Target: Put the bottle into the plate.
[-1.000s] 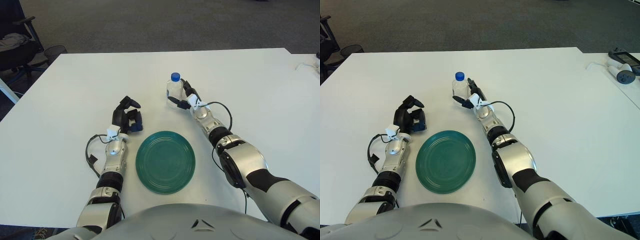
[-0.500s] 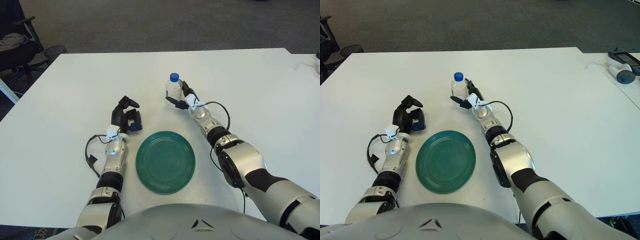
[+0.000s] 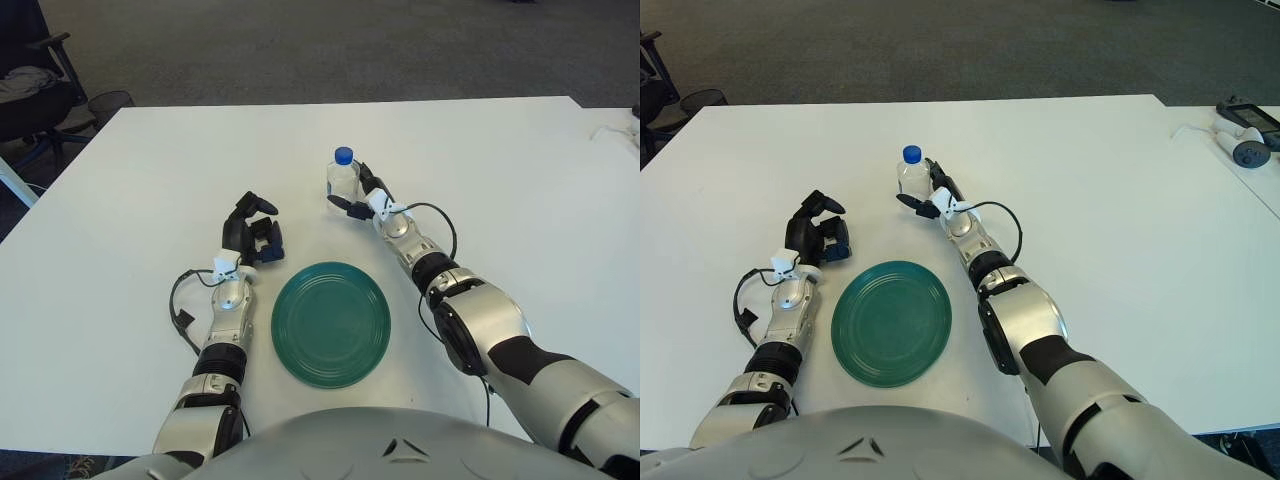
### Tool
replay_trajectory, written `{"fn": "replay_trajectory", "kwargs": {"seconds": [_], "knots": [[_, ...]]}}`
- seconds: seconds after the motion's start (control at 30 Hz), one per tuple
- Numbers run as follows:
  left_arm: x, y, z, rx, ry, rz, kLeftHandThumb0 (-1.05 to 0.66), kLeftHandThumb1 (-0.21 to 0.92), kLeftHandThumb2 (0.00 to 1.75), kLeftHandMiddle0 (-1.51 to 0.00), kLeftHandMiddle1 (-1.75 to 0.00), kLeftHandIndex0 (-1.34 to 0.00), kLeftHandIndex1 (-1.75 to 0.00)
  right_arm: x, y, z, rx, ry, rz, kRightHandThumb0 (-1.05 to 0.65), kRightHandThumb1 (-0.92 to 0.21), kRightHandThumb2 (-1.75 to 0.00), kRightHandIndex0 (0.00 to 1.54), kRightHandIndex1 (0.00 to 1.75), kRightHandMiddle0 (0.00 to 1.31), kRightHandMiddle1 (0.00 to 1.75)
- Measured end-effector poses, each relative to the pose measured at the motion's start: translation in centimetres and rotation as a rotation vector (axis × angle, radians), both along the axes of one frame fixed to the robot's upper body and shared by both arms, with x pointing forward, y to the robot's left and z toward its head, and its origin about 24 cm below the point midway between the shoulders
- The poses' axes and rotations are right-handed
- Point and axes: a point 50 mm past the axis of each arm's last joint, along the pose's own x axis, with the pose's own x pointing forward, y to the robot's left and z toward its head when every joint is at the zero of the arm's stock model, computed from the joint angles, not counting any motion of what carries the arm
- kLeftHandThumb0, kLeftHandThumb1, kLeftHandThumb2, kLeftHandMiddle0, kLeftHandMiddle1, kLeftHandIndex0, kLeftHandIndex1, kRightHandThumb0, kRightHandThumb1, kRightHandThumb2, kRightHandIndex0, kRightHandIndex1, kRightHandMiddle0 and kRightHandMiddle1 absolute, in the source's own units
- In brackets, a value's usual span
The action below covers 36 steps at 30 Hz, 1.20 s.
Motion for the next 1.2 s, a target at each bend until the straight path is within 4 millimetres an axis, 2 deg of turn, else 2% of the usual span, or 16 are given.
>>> {"fn": "replay_trajectory", "kwargs": {"seconds": [0.23, 0.33, 0.37, 0.4, 0.43, 0.47, 0.5, 0.53, 0.57, 0.6, 0.7, 0.73, 0.8, 0.9, 0.97, 1.2], "knots": [[0.0, 0.0, 0.0, 0.001, -0.001, -0.002, -0.55, 0.14, 1.53, -1.29, -1.75, -0.76, -1.75, -0.2, 0.4, 0.0, -0.01, -0.001, 0.019, -1.05, -0.92, -0.34, 0.12, 0.02, 0.04, 0.07], [0.0, 0.0, 0.0, -0.001, -0.001, -0.002, -0.55, 0.14, 1.53, -1.29, -1.75, -0.75, -1.75, -0.2, 0.5, 0.0, -0.01, -0.002, 0.022, -1.05, -0.92, -0.34, 0.13, 0.02, 0.01, 0.2], [0.0, 0.0, 0.0, -0.001, -0.001, -0.002, -0.55, 0.14, 1.53, -1.29, -1.75, -0.75, -1.75, -0.2, 0.6, 0.0, -0.009, -0.002, 0.022, -1.05, -0.92, -0.32, 0.18, 0.04, 0.01, 0.41], [0.0, 0.0, 0.0, -0.001, -0.001, -0.002, -0.55, 0.14, 1.53, -1.29, -1.75, -0.75, -1.75, -0.2, 0.6, 0.0, -0.008, -0.002, 0.021, -1.05, -0.92, -0.3, 0.21, 0.05, 0.0, 0.55], [0.0, 0.0, 0.0, -0.001, -0.001, -0.001, -0.55, 0.14, 1.53, -1.29, -1.75, -0.75, -1.75, -0.2, 0.6, 0.0, -0.006, -0.002, 0.017, -1.01, -0.9, -0.27, 0.27, 0.2, 0.04, 0.76], [0.0, 0.0, 0.0, -0.001, -0.002, -0.001, -0.55, 0.14, 1.53, -1.29, -1.75, -0.75, -1.75, -0.2, 0.6, 0.0, -0.004, -0.003, 0.013, -0.96, -0.88, -0.23, 0.31, 0.5, 0.06, 1.1], [0.0, 0.0, 0.0, -0.001, -0.003, -0.001, -0.55, 0.14, 1.53, -1.29, -1.75, -0.75, -1.75, -0.2, 0.6, 0.0, 0.002, -0.006, 0.001, -0.92, -0.87, -0.21, 0.34, 0.65, 0.11, 1.23], [0.0, 0.0, 0.0, -0.001, -0.004, 0.0, -0.55, 0.14, 1.53, -1.29, -1.75, -0.75, -1.75, -0.2, 0.6, 0.0, 0.008, -0.008, -0.013, -0.87, -0.85, -0.19, 0.38, 0.88, 0.2, 1.41], [0.0, 0.0, 0.1, -0.001, -0.006, 0.0, -0.55, 0.14, 1.53, -1.29, -1.75, -0.75, -1.75, -0.2, 0.6, 0.0, 0.016, -0.011, -0.031, -0.8, -0.83, -0.17, 0.5, 1.19, 0.36, 1.53], [0.0, 0.0, 0.1, -0.001, -0.007, 0.0, -0.55, 0.14, 1.53, -1.29, -1.75, -0.75, -1.75, -0.2, 0.5, 0.1, 0.025, -0.017, -0.052, -0.75, -0.81, -0.15, 0.58, 1.39, 0.46, 1.61], [0.0, 0.0, 0.1, -0.003, -0.011, 0.0, -0.55, 0.14, 1.53, -1.29, -1.75, -0.75, -1.75, -0.1, 0.0, 0.2, 0.056, -0.039, -0.126, -0.63, -0.79, -0.17, 0.8, 1.6, 0.6, 1.69], [0.0, 0.0, 0.1, -0.004, -0.011, 0.0, -0.55, 0.14, 1.53, -1.29, -1.75, -0.75, -1.75, 0.0, -0.2, 0.2, 0.071, -0.046, -0.155, -0.58, -0.74, -0.26, 0.86, 1.65, 0.64, 1.71], [0.0, 0.0, 0.1, -0.005, -0.011, -0.002, -0.55, 0.14, 1.53, -1.3, -1.75, -0.75, -1.75, 0.1, -0.5, 0.3, 0.099, -0.052, -0.205, -0.44, -0.59, -0.58, 0.99, 1.71, 0.73, 1.73], [0.0, 0.0, 0.1, -0.006, -0.011, -0.004, -0.55, 0.14, 1.53, -1.3, -1.75, -0.75, -1.75, 0.1, -1.1, 0.3, 0.147, -0.051, -0.279, -0.31, -0.46, -0.86, 1.08, 1.73, 0.82, 1.74], [0.0, 0.0, 0.1, -0.006, -0.011, -0.003, -0.55, 0.14, 1.53, -1.3, -1.75, -0.75, -1.75, 0.2, -1.4, 0.2, 0.172, -0.048, -0.313, -0.25, -0.42, -0.98, 1.11, 1.74, 0.86, 1.74], [0.0, 0.0, 0.1, -0.009, -0.011, -0.005, -0.55, 0.15, 1.53, -1.29, -1.75, -0.75, -1.75, 0.0, -1.9, 0.0, 0.229, -0.041, -0.367, -0.14, -0.33, -1.22, 1.18, 1.75, 0.97, 1.75]]}}
